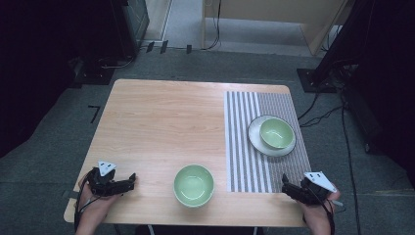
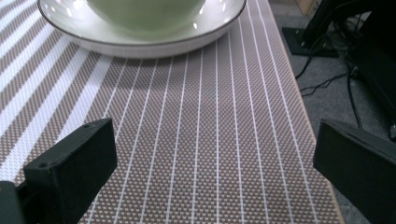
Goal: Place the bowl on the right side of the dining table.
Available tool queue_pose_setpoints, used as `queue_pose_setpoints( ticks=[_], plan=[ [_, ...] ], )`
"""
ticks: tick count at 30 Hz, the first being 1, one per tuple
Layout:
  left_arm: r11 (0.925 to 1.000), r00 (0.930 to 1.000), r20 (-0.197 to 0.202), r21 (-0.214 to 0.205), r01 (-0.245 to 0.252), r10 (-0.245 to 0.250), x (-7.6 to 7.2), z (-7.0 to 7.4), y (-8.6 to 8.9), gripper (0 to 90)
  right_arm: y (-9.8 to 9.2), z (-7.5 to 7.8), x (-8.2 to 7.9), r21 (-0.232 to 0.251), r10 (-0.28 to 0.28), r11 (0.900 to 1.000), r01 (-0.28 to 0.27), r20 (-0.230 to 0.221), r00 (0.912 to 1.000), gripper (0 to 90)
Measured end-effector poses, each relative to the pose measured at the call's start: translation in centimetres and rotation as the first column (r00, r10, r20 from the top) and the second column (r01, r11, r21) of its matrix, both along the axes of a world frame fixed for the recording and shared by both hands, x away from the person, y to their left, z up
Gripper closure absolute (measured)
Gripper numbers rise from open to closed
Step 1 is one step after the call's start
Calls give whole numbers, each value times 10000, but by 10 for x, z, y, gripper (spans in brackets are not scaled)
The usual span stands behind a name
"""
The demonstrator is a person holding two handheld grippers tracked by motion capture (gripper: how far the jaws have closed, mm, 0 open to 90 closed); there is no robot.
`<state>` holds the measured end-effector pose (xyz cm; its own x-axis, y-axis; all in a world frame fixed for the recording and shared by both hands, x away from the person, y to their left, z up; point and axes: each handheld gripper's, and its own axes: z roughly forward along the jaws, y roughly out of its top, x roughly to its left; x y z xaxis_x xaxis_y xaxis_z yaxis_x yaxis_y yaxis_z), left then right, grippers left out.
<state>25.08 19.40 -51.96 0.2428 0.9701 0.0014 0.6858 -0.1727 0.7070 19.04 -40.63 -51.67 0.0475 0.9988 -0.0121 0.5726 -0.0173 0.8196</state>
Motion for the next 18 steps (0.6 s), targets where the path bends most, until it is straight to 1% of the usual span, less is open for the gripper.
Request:
queue_pose_setpoints(
  ticks=[1, 4, 5, 6, 7, 15, 18],
  plan=[
    [10000, 10000, 0, 0, 0, 0, 0, 0, 0, 0, 0, 0, 0, 0, 0, 10000, 0, 0, 10000, 0],
    [10000, 10000, -3, 6, 2, -2, 0, 0, 0, 0, 0, -3, 1, -64, 22, 10000, -23, -228, 9997, 0],
    [10000, 10000, -5, 6, 0, 0, 0, 0, 0, 0, 0, -4, 1, -193, 66, 9998, -73, -373, 9993, 0],
    [10000, 10000, -5, 6, 0, 0, 0, 0, 0, 0, 0, -4, 1, -193, 66, 9998, -73, -373, 9993, 0],
    [10000, 10000, -2, 7, 1, -1, 0, 0, 0, 0, 0, -5, 2, -201, 73, 9998, -82, -464, 9989, 0],
    [10000, 10000, -2, 7, 4, -4, 0, 0, 0, 0, 0, -6, 2, -133, 114, 9998, -122, -573, 9983, 0],
    [10000, 10000, 2, -1, -3, 3, 0, 0, 0, 0, 0, -6, 3, -82, 137, 9999, -143, -695, 9975, 0]
  ],
)
